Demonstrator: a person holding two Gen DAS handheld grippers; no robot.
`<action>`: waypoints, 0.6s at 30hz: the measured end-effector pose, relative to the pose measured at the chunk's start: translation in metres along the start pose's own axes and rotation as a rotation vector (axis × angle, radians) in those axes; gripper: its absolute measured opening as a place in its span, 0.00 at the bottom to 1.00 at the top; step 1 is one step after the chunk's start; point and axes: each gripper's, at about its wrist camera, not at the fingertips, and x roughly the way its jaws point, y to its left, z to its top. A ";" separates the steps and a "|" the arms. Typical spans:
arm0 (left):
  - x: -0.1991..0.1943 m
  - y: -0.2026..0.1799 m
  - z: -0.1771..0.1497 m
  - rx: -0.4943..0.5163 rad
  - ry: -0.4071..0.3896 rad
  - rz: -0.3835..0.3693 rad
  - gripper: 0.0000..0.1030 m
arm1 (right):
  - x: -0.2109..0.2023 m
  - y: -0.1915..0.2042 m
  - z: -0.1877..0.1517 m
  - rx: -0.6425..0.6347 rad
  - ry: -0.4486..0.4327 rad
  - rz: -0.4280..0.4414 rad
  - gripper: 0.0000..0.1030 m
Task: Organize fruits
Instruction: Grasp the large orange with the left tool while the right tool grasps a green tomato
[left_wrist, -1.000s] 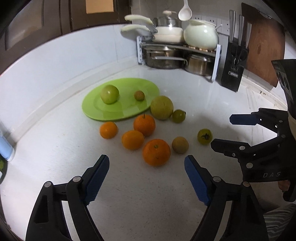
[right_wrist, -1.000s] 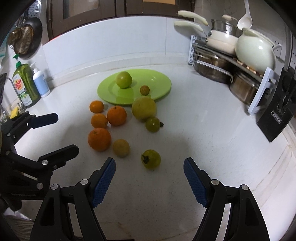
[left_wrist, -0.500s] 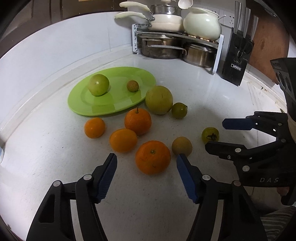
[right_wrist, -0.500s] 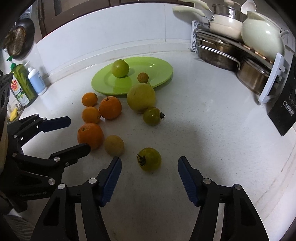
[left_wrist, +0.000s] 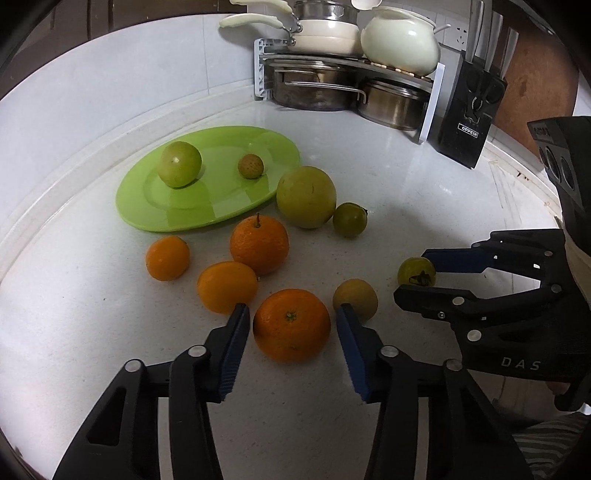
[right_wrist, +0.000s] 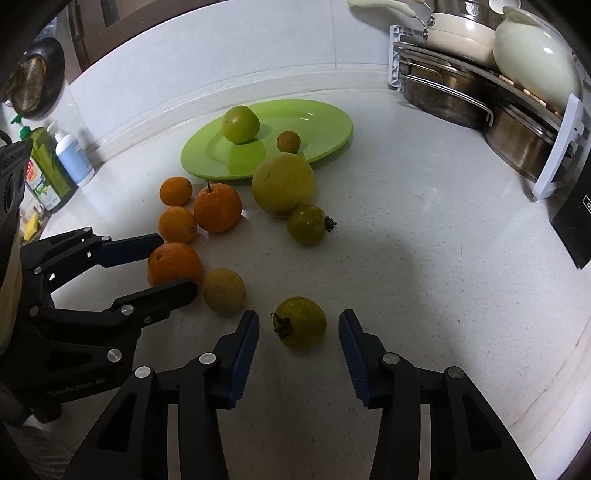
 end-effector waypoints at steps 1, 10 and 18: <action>0.000 -0.001 0.000 -0.001 0.000 0.002 0.44 | 0.001 0.000 0.000 0.001 0.004 0.001 0.40; 0.001 -0.001 0.000 -0.010 0.001 0.013 0.41 | 0.003 -0.001 -0.001 0.000 0.013 0.012 0.30; -0.007 -0.001 -0.001 -0.015 -0.019 0.014 0.41 | -0.004 0.000 -0.002 -0.004 -0.001 0.015 0.30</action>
